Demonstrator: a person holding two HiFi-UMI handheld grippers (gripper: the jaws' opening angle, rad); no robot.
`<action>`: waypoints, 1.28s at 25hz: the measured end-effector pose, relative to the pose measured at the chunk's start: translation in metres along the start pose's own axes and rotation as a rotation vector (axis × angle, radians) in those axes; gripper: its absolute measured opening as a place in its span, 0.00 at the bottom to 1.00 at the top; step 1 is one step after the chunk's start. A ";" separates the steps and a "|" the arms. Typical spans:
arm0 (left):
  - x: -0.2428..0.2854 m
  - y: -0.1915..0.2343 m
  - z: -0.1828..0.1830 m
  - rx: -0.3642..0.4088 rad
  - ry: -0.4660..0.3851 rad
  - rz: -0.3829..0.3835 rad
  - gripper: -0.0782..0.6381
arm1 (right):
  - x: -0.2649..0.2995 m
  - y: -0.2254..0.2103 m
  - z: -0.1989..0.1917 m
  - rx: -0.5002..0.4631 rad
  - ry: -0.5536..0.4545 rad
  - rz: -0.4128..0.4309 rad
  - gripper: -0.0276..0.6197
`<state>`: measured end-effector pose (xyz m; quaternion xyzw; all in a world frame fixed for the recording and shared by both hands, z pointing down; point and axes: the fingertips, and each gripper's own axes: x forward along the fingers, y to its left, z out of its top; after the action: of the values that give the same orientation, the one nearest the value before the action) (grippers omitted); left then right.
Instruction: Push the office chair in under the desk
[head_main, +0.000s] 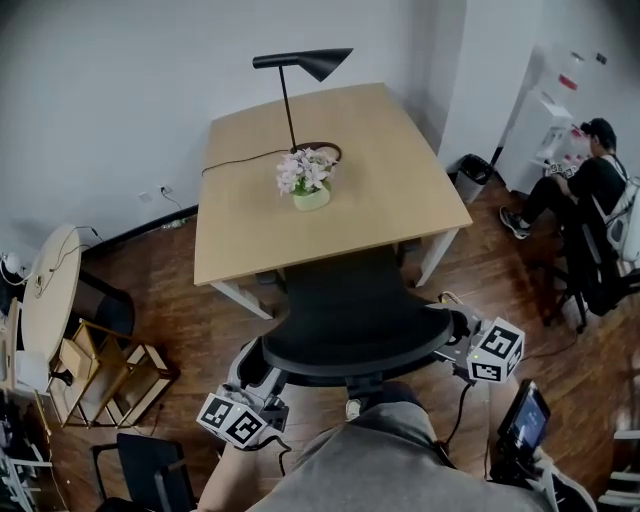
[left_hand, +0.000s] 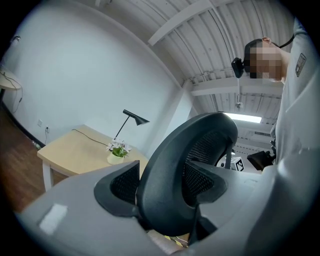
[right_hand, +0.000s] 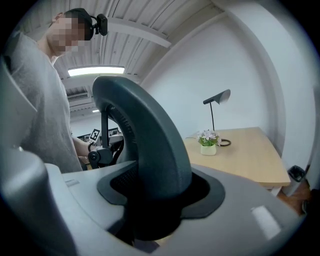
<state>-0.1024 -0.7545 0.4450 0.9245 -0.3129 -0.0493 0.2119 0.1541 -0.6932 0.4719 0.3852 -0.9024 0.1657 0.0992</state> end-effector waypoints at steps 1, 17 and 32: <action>0.005 0.004 0.003 0.000 -0.002 0.002 0.49 | 0.004 -0.005 0.003 -0.001 0.001 0.001 0.44; 0.080 0.066 0.036 0.007 -0.011 0.047 0.50 | 0.061 -0.083 0.045 -0.015 -0.002 0.023 0.43; 0.122 0.103 0.054 0.006 -0.034 0.090 0.51 | 0.096 -0.131 0.068 -0.027 -0.003 0.032 0.44</action>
<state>-0.0745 -0.9210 0.4443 0.9091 -0.3580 -0.0545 0.2059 0.1804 -0.8673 0.4681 0.3695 -0.9108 0.1546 0.1001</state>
